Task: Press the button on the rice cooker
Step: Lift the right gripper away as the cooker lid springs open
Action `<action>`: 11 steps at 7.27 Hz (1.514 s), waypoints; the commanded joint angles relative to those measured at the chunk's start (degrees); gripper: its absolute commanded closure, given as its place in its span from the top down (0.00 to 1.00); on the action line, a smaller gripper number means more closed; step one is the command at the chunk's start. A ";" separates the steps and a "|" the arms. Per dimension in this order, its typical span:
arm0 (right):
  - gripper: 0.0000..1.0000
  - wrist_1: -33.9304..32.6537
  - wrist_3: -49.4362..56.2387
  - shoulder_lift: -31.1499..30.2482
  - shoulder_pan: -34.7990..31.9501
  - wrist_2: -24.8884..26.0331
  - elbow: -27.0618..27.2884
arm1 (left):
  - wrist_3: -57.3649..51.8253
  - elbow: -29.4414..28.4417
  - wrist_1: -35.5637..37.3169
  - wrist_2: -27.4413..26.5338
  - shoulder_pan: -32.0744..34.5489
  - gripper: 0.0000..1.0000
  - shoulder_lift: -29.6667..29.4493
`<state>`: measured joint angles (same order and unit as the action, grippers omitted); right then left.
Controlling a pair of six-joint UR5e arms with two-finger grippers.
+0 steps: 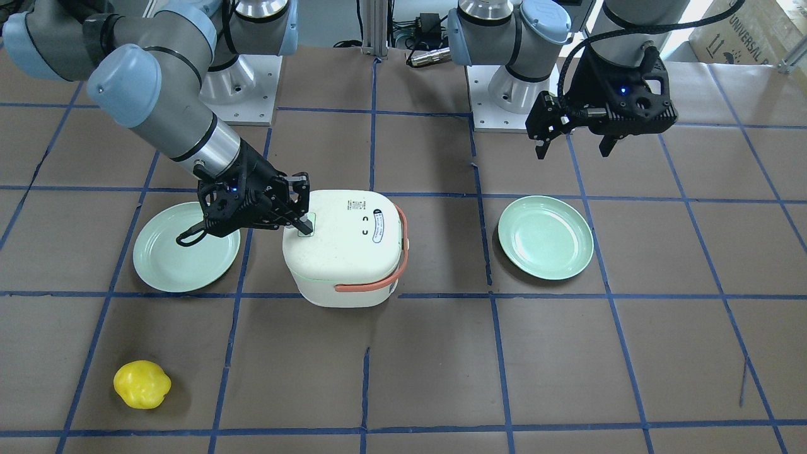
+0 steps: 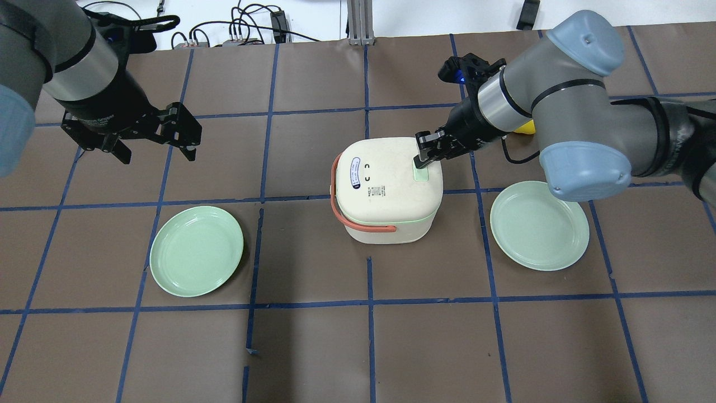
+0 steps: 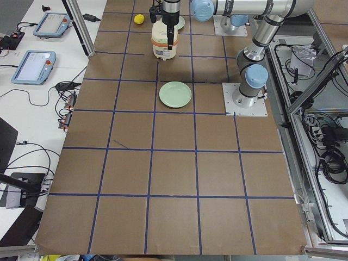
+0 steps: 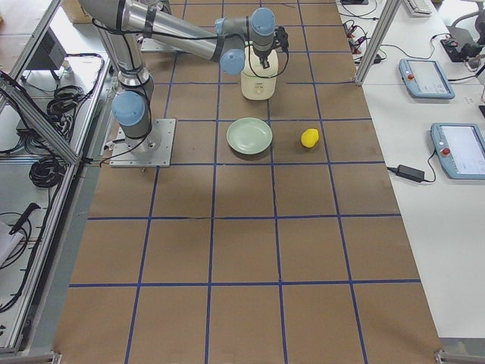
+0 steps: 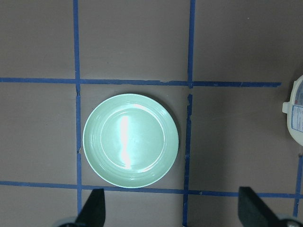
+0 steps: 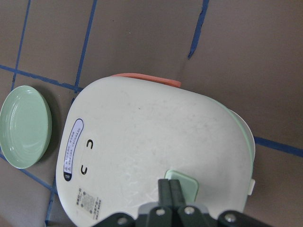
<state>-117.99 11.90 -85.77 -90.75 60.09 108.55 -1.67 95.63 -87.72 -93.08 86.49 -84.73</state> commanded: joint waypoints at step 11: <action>0.98 26.76 -15.79 -1.33 0.31 21.02 -27.25 | 0.00 0.00 0.00 0.00 0.00 1.00 0.00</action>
<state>-91.30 1.32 -88.02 -90.45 80.47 82.69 -1.67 95.64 -87.76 -93.08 86.49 -84.73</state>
